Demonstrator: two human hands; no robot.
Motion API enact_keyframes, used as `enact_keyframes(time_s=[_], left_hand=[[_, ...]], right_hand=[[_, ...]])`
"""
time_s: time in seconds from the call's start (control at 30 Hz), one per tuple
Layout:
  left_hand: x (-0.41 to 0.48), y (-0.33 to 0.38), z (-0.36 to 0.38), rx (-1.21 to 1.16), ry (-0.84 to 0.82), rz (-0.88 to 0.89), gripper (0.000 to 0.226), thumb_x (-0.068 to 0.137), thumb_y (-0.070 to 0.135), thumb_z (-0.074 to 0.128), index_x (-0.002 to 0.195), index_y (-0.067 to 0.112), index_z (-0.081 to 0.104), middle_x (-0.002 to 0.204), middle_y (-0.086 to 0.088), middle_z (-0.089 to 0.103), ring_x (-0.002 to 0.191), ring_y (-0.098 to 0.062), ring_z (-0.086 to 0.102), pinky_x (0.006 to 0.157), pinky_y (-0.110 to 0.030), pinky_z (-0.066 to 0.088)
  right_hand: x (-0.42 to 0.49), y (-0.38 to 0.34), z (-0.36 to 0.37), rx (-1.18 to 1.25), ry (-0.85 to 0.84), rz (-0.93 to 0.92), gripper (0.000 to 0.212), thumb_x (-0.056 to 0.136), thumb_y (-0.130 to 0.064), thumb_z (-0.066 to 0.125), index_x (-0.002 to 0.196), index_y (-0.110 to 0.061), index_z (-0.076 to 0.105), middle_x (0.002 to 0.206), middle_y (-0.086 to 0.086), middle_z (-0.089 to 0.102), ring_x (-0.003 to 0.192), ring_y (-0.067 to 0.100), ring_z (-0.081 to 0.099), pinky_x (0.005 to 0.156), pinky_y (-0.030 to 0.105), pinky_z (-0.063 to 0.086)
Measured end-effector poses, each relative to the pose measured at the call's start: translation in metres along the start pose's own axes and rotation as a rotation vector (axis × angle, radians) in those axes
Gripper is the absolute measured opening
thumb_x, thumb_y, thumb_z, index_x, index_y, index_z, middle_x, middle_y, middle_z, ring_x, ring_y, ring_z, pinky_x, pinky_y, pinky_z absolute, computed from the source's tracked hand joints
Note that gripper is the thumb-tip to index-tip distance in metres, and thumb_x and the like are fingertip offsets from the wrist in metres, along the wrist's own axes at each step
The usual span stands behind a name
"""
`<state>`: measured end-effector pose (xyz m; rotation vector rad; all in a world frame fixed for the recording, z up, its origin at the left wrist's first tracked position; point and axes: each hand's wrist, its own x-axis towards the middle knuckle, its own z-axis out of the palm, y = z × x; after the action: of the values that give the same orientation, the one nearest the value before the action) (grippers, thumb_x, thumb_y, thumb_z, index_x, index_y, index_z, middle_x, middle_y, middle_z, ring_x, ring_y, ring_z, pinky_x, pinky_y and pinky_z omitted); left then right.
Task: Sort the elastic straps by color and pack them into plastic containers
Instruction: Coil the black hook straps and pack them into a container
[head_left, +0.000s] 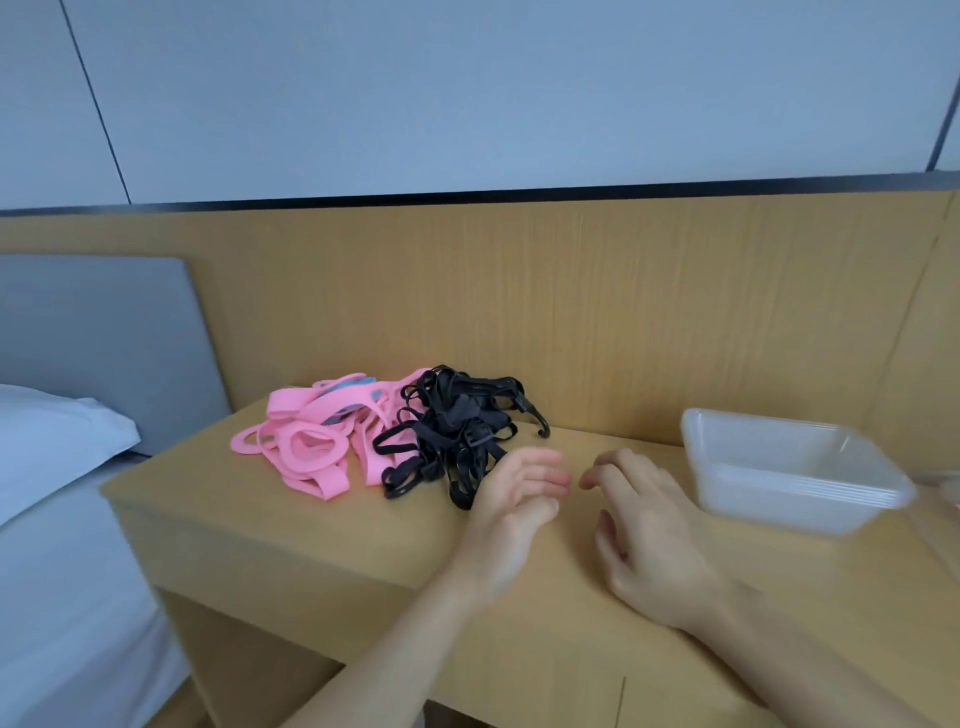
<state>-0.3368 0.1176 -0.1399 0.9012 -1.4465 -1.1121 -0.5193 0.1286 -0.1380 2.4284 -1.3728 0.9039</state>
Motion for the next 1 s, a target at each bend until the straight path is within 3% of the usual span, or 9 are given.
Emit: enact_keyframes(time_s=[0.17,0.33,0.43,0.57,0.63,0.77,0.9,1.0], left_hand=[[-0.015,-0.002,-0.031,0.287,0.154,0.181,0.024,0.076,0.010,0.057,0.094,0.018,0.070,0.086,-0.001,0.072,0.084,-0.016,0.067,0.081,-0.030,0.053],[-0.003,-0.001,-0.059,0.593,0.290,0.332,0.022,0.079,0.005,0.053,0.087,0.022,0.066,0.080,0.013,0.065,0.071,-0.012,0.061,0.065,-0.019,0.048],[0.011,-0.006,-0.065,0.686,0.356,0.391,0.017,0.082,0.009,0.053,0.085,0.023,0.063,0.079,0.016,0.062,0.064,-0.012,0.056,0.058,-0.020,0.045],[0.026,-0.010,-0.058,0.780,0.401,0.502,0.015,0.077,0.013,0.050,0.083,0.023,0.060,0.066,0.016,0.054,0.061,-0.006,0.052,0.055,-0.014,0.038],[0.034,-0.010,-0.055,0.846,0.408,0.604,0.016,0.074,0.014,0.048,0.083,0.020,0.060,0.068,0.016,0.052,0.062,-0.004,0.048,0.057,-0.011,0.034],[0.058,-0.011,-0.061,1.023,0.420,0.783,0.020,0.067,0.006,0.053,0.085,0.011,0.061,0.081,0.006,0.054,0.077,-0.016,0.046,0.074,-0.026,0.034],[0.080,-0.017,-0.070,1.201,0.392,0.707,0.032,0.071,0.015,0.062,0.103,0.012,0.063,0.111,0.000,0.059,0.107,-0.024,0.052,0.100,-0.035,0.035],[0.088,-0.025,-0.071,1.245,0.334,0.598,0.031,0.077,0.026,0.059,0.106,0.016,0.066,0.123,0.002,0.059,0.124,-0.024,0.049,0.110,-0.041,0.034]], right_hand=[[0.029,-0.022,0.025,0.034,-0.075,-0.008,0.032,0.080,-0.019,0.047,0.111,-0.017,0.055,0.110,-0.001,0.051,0.096,0.022,0.053,0.081,0.032,0.045],[0.060,-0.021,0.049,0.116,-0.058,0.120,0.030,0.087,-0.013,0.051,0.117,-0.015,0.053,0.115,0.000,0.046,0.105,0.021,0.047,0.083,0.027,0.034],[0.073,-0.015,0.058,0.176,-0.050,0.270,0.033,0.090,-0.013,0.051,0.122,-0.015,0.051,0.121,0.001,0.046,0.110,0.023,0.049,0.091,0.034,0.044],[0.088,-0.004,0.071,0.221,-0.029,0.332,0.036,0.090,-0.011,0.049,0.126,-0.015,0.051,0.123,0.001,0.048,0.115,0.022,0.049,0.096,0.037,0.046],[0.095,0.003,0.077,0.219,0.000,0.343,0.037,0.091,-0.010,0.048,0.128,-0.014,0.053,0.124,0.001,0.051,0.118,0.023,0.049,0.100,0.037,0.043],[0.110,0.017,0.087,0.223,0.064,0.332,0.039,0.096,-0.013,0.047,0.135,-0.019,0.054,0.127,0.000,0.059,0.122,0.020,0.050,0.105,0.034,0.039],[0.124,0.031,0.098,0.194,0.063,0.282,0.041,0.101,-0.026,0.049,0.142,-0.020,0.050,0.131,-0.004,0.062,0.122,0.018,0.050,0.104,0.035,0.038],[0.135,0.039,0.106,0.175,0.039,0.277,0.043,0.100,-0.039,0.055,0.139,-0.021,0.053,0.125,-0.006,0.064,0.118,0.018,0.050,0.100,0.035,0.038]])
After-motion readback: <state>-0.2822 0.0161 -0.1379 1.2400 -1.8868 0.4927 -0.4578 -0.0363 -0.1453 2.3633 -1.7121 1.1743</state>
